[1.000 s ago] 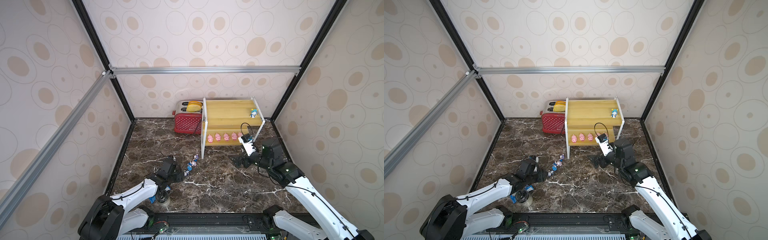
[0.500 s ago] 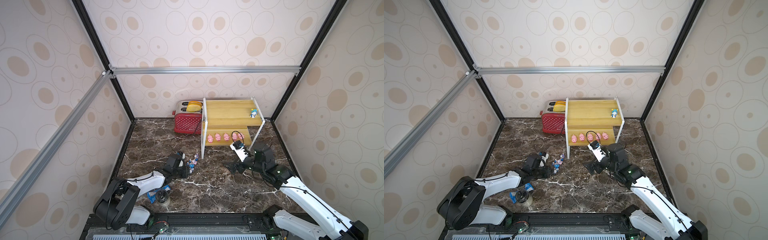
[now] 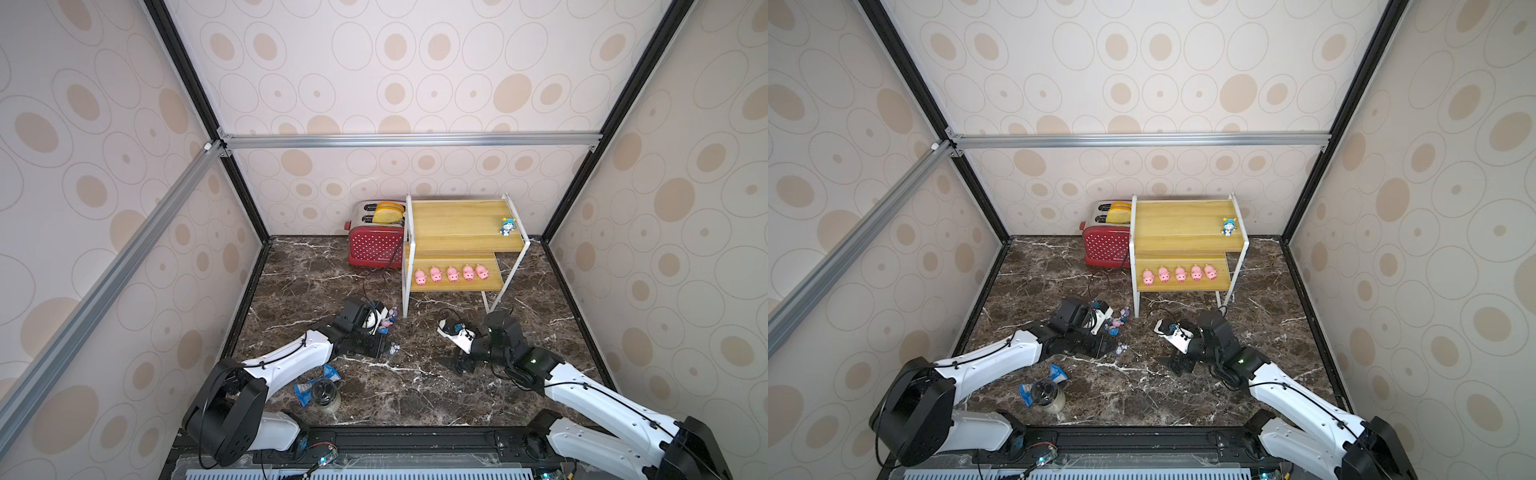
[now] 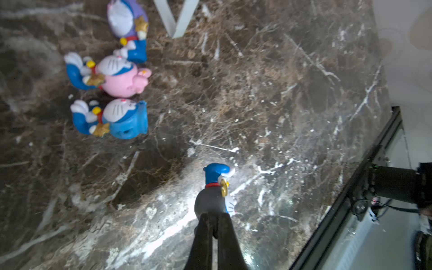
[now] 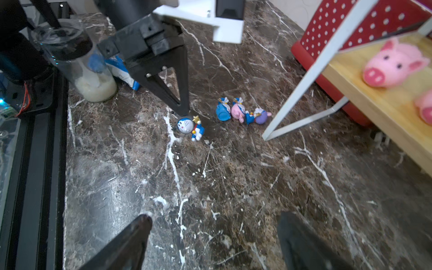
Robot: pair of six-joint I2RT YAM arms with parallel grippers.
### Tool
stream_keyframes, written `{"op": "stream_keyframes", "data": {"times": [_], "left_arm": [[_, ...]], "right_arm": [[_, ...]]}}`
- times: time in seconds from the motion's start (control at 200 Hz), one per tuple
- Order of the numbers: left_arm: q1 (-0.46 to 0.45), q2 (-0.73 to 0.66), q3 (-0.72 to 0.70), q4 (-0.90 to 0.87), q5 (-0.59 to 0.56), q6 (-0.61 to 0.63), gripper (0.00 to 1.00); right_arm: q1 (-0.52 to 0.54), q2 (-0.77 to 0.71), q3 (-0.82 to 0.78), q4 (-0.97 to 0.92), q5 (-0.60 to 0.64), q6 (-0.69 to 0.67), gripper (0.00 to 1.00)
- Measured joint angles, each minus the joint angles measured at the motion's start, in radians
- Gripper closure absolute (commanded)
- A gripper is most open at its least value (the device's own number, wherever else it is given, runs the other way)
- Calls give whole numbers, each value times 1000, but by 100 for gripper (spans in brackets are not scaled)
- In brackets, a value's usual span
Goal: Organize plastic toys on shelves
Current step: Pick up the plastic toy at the center of the board, then place the plastic toy on the shelf.
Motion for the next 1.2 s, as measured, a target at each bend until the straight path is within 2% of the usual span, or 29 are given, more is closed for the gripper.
{"op": "stream_keyframes", "data": {"times": [0.195, 0.356, 0.521, 0.811, 1.202], "left_arm": [[-1, 5, 195, -203, 55, -3, 100], [-1, 23, 278, -337, 77, -24, 100], [-1, 37, 325, -418, 103, -59, 100], [-2, 40, 345, -461, 135, -97, 100], [-2, 41, 345, -444, 181, -142, 100]], "right_arm": [[79, 64, 54, 63, 21, -141, 27], [124, 124, 99, 103, 29, -227, 39], [159, 190, 137, 129, 36, -289, 41], [214, 274, 158, 167, 95, -370, 47], [247, 335, 190, 196, 110, -396, 45]]}}
